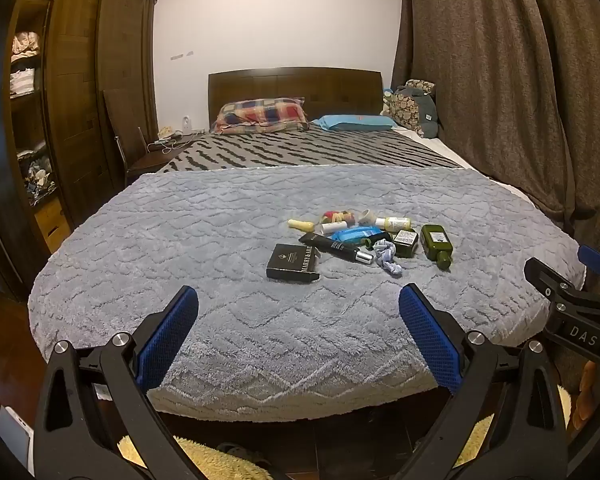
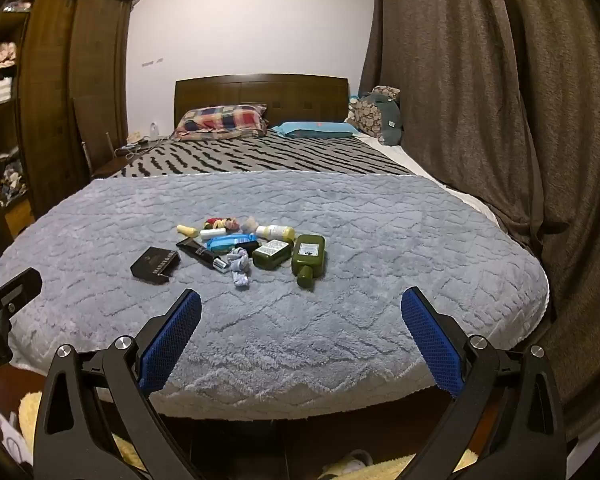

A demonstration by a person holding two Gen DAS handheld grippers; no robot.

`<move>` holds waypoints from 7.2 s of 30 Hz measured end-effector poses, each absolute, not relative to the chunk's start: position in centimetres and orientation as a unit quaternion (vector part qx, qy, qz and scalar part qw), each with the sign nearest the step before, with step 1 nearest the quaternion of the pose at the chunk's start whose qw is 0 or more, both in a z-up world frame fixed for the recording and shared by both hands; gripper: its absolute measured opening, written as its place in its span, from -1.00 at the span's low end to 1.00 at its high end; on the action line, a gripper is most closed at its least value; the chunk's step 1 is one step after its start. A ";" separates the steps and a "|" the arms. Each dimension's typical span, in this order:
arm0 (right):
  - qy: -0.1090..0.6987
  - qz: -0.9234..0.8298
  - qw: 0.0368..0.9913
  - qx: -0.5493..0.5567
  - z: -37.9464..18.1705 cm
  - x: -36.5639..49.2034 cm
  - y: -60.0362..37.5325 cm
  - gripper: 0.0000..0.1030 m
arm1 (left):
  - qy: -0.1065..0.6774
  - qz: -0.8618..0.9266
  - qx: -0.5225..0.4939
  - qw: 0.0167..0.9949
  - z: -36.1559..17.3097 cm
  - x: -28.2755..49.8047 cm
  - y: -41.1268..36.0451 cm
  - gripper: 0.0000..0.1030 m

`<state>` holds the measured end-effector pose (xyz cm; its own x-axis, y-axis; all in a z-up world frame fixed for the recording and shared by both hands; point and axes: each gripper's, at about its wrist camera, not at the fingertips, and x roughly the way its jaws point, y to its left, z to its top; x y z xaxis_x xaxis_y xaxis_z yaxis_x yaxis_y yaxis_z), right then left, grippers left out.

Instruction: Collect trash

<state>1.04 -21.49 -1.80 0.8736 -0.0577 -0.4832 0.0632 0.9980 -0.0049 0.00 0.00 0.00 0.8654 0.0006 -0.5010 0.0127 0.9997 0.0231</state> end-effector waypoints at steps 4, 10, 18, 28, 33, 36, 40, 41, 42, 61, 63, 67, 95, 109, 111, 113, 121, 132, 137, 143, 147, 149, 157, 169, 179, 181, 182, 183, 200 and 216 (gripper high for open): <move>0.250 -0.032 0.968 0.005 -1.8 1.1 -21.5 0.94 | 0.258 -0.003 0.013 0.966 0.0 0.0 0.0 0.84; 0.249 -0.032 0.968 0.004 -1.9 1.1 -21.5 0.94 | 0.257 -0.003 0.013 0.966 0.0 0.0 0.0 0.84; 0.250 -0.031 0.968 0.002 -1.9 1.1 -21.6 0.94 | 0.257 -0.002 0.014 0.966 0.0 0.0 0.0 0.84; 0.250 -0.032 0.968 0.001 -1.9 1.2 -21.6 0.94 | 0.258 -0.002 0.015 0.966 0.0 0.0 0.0 0.84; 0.255 -0.035 0.966 0.002 -2.1 1.5 -22.0 0.94 | 0.262 -0.001 0.014 0.965 -0.3 0.1 0.1 0.84; 0.258 -0.035 0.965 0.001 -2.6 1.8 -22.0 0.94 | 0.264 -0.003 0.014 0.964 -0.4 0.3 0.2 0.84; 0.268 -0.025 0.963 0.010 -3.6 2.4 -22.1 0.94 | 0.275 -0.009 0.016 0.961 -1.6 1.1 0.4 0.84; 0.272 -0.022 0.962 0.012 -3.8 2.7 -22.1 0.94 | 0.277 -0.012 0.015 0.961 -1.9 1.3 0.5 0.84; 0.276 -0.020 0.961 0.014 -4.2 3.0 -22.1 0.94 | 0.278 -0.014 0.015 0.960 -2.1 1.5 0.5 0.84; 0.310 -0.030 0.949 0.053 -9.6 12.9 -24.5 0.94 | 0.327 -0.007 -0.006 0.945 -7.2 11.5 3.5 0.84; 0.319 -0.030 0.945 0.058 -10.3 14.5 -24.7 0.94 | 0.338 -0.008 -0.015 0.941 -8.0 12.9 4.0 0.84; 0.339 -0.036 0.938 0.055 -12.0 18.1 -25.1 0.94 | 0.359 -0.022 -0.018 0.933 -9.5 15.8 4.6 0.84; 0.397 -0.046 0.916 0.040 -16.3 27.8 -25.1 0.00 | 0.441 -0.060 0.033 0.895 -15.7 27.6 2.2 0.32; 0.333 -0.010 0.942 0.029 -10.7 18.9 -24.1 -0.01 | 0.383 -0.054 0.026 0.922 -10.3 18.9 1.9 0.31; 0.325 0.005 0.945 0.026 -10.0 17.1 -23.5 -0.01 | 0.374 -0.063 0.019 0.925 -9.3 16.8 1.6 0.32; 0.319 0.020 0.947 0.026 -9.3 15.2 -22.9 -0.01 | 0.365 -0.069 0.015 0.928 -8.6 15.0 1.5 0.32; 0.300 0.064 0.951 0.022 -7.9 7.6 -21.3 -0.01 | 0.343 -0.110 0.005 0.933 -7.5 7.2 0.3 0.32; 0.340 0.077 0.937 0.019 -11.4 2.1 -20.6 -0.01 | 0.383 -0.136 0.012 0.914 -11.3 1.7 -1.1 0.32; 0.389 0.087 0.917 0.024 -14.8 2.1 -20.5 -0.01 | 0.425 -0.138 0.022 0.894 -14.9 1.5 -1.4 0.32; 0.442 0.101 0.891 0.025 -18.9 2.7 -19.7 -0.01 | 0.476 -0.140 0.024 0.868 -19.4 2.0 -1.7 0.32; 0.474 0.112 0.873 0.028 -21.5 3.3 -19.1 -0.01 | 0.507 -0.141 0.032 0.850 -22.4 2.2 -2.1 0.32; 0.487 0.118 0.865 0.036 -22.4 3.5 -19.0 -0.01 | 0.519 -0.142 0.034 0.842 -23.7 2.3 -2.4 0.32; 0.540 0.124 0.832 0.040 -27.1 4.2 -17.8 -0.01 | 0.562 -0.156 0.043 0.811 -28.0 3.1 -3.3 0.32; 0.547 0.122 0.825 0.072 -28.1 4.5 -18.4 0.28 | 0.584 -0.154 0.046 0.796 -30.8 4.0 -3.6 0.43; 0.508 0.084 0.855 0.057 -23.0 4.8 -20.3 0.33 | 0.546 -0.146 0.038 0.824 -28.0 3.4 -2.7 0.55; 0.500 0.077 0.860 0.058 -22.3 4.5 -20.8 0.34 | 0.537 -0.149 0.034 0.829 -27.4 3.3 -2.6 0.55; 0.498 0.074 0.862 0.059 -22.2 4.4 -21.0 0.34 | 0.534 -0.150 0.033 0.831 -27.1 3.3 -2.6 0.55; 0.495 0.069 0.864 0.060 -21.8 4.3 -21.2 0.34 | 0.532 -0.150 0.033 0.832 -26.8 3.3 -2.6 0.55; 0.418 0.046 0.905 0.055 -16.2 9.7 -25.0 0.34 | 0.459 -0.130 0.033 0.878 -17.5 7.5 -0.6 0.56; 0.411 0.027 0.910 0.046 -15.9 22.7 -22.0 0.34 | 0.436 -0.098 0.044 0.894 -15.9 18.1 -1.1 0.56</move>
<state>22.70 -22.01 -15.90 0.6603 0.0872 -0.7459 -0.0113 0.9943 0.1062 18.06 -1.12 -15.86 0.6014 -0.1367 -0.7872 0.2126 0.9771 -0.0072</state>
